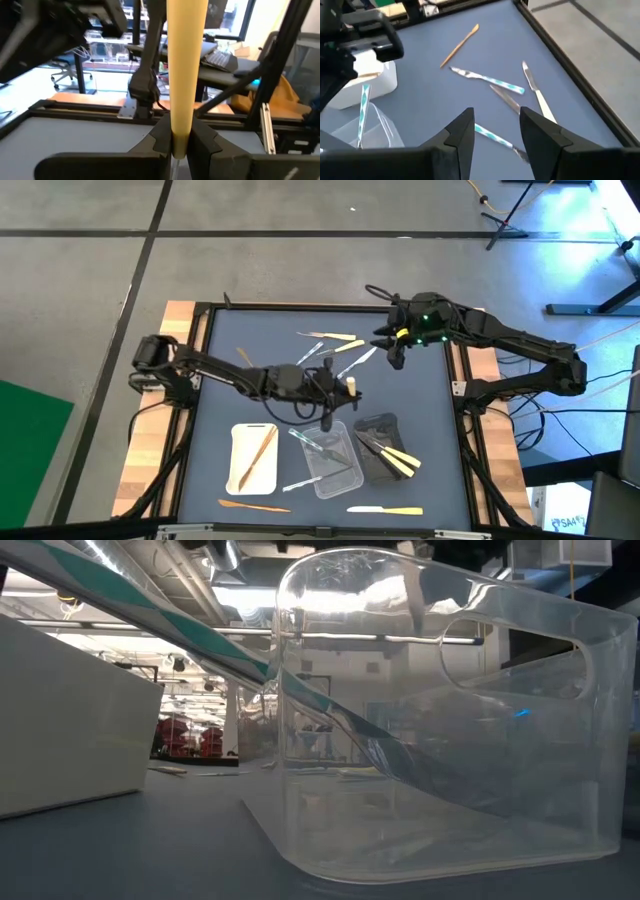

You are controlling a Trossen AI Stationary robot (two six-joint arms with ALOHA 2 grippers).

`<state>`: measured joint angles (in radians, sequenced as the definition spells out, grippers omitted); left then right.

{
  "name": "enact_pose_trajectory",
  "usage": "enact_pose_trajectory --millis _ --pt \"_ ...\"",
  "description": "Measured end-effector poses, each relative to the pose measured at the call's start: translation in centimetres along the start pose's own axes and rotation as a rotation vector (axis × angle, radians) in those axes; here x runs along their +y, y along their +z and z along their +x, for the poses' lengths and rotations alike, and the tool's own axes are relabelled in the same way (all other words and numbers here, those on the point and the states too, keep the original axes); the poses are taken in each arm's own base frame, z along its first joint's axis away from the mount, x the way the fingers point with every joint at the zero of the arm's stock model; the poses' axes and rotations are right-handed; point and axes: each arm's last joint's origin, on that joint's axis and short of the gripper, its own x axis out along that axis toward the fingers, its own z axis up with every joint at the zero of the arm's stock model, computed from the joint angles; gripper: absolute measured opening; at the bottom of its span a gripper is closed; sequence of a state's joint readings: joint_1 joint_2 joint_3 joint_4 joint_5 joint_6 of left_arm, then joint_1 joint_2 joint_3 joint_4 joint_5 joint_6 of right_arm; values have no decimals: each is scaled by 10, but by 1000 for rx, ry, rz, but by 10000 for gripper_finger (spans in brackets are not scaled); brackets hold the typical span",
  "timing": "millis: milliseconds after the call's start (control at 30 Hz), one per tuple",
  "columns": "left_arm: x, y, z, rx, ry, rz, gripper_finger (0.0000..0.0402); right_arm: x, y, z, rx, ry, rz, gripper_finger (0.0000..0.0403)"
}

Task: Sort silverware by color (type)
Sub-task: Put the yellow table knife into the black transparent bin

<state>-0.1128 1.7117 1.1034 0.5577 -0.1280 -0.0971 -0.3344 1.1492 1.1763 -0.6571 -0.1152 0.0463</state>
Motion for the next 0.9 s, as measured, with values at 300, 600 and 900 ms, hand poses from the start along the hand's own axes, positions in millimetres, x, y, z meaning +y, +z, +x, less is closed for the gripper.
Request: enact_pose_trajectory --millis 300,600,900 --pt "-17 -27 14 0 -43 3 29 3 -3 0 31 107 17 145" --pt "-22 -32 14 22 -43 73 29 9 -3 -1 92 282 375 145" --pt "-19 -31 13 24 89 372 29 13 -3 -3 229 436 765 145"
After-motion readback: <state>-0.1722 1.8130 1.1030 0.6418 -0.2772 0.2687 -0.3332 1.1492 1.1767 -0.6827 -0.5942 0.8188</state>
